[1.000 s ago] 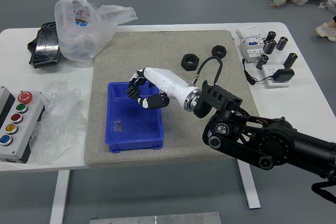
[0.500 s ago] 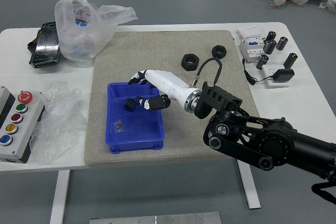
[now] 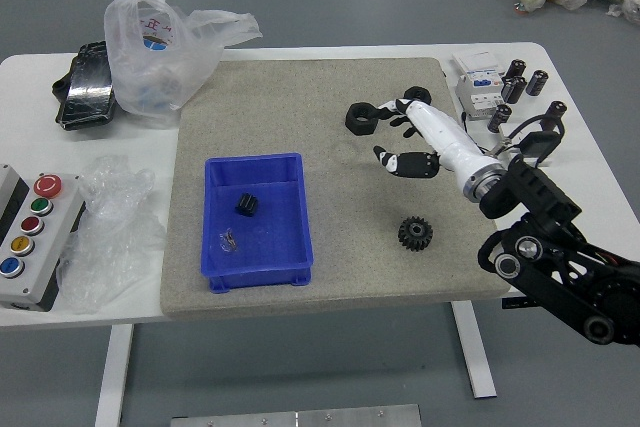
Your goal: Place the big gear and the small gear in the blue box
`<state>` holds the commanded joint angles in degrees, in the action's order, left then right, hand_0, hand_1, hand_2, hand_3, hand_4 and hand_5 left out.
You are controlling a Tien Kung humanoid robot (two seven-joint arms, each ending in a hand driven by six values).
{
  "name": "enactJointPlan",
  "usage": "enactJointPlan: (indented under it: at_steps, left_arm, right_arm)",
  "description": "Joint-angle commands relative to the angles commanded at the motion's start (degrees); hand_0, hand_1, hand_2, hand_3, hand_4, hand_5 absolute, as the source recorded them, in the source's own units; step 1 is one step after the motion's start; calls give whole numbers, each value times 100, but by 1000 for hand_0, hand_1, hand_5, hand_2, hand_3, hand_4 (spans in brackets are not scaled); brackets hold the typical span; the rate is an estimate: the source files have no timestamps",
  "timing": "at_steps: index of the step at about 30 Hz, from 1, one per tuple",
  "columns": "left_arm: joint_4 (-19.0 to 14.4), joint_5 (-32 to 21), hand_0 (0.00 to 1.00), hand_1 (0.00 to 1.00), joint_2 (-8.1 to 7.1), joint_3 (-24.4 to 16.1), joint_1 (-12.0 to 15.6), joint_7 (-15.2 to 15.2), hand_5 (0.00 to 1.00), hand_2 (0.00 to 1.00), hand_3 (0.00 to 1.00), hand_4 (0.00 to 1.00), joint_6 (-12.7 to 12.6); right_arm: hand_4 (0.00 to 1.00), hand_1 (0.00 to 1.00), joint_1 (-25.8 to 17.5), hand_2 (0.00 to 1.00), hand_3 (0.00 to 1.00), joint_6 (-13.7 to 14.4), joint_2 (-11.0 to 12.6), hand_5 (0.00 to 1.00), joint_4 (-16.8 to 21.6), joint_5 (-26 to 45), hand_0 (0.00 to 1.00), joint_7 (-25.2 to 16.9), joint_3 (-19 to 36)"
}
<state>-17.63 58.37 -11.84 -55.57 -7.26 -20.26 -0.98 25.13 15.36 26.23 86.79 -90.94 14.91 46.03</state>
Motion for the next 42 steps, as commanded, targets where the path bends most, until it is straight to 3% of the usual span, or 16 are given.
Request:
enactJointPlan:
  at_steps: [3,4,12,25,33,34,42]
  left_arm:
    - [5,18,714,630,1,-8,-2,9,438,635,737,727,7]
    - [6,28,714,630,0,-13,-5,9,438,634,737,727,10]
    - [19,27,714,630,-32,14,-34,37,439,634,736,726,11]
    - [16,26,714,630,-21,4,-17,33,438,634,736,725,9]
    - [14,16,714,630,0,19,-31,48,438,634,736,725,8]
    - [13,11,714,629,4,24,-34,53,439,634,736,726,7]
    - [15,34,714,629,-14,2,-23,45,439,634,736,726,11]
  right_arm:
    - [685,725,-543,759,748,150,74,66,15,430,582,-400,406]
    - [835,709,-697,739,761,166,81,156,6,589,574,-529,510]
    - [835,704,-1727,738,762,328,71,159,41,1722,574,-1430,695]
    - [769,721,-1944,751,754,541,-43,127,151,220,592,-938,357]
    - [813,722,-1843,750,765,370,2,134,233,-854,595,-549,585]
    - [824,726,-1819,759,782,319,12,170,196,-1012,609,-467,582]
    - [815,728,-1814,765,789,242,36,184,42,-1021,609,-241,314]
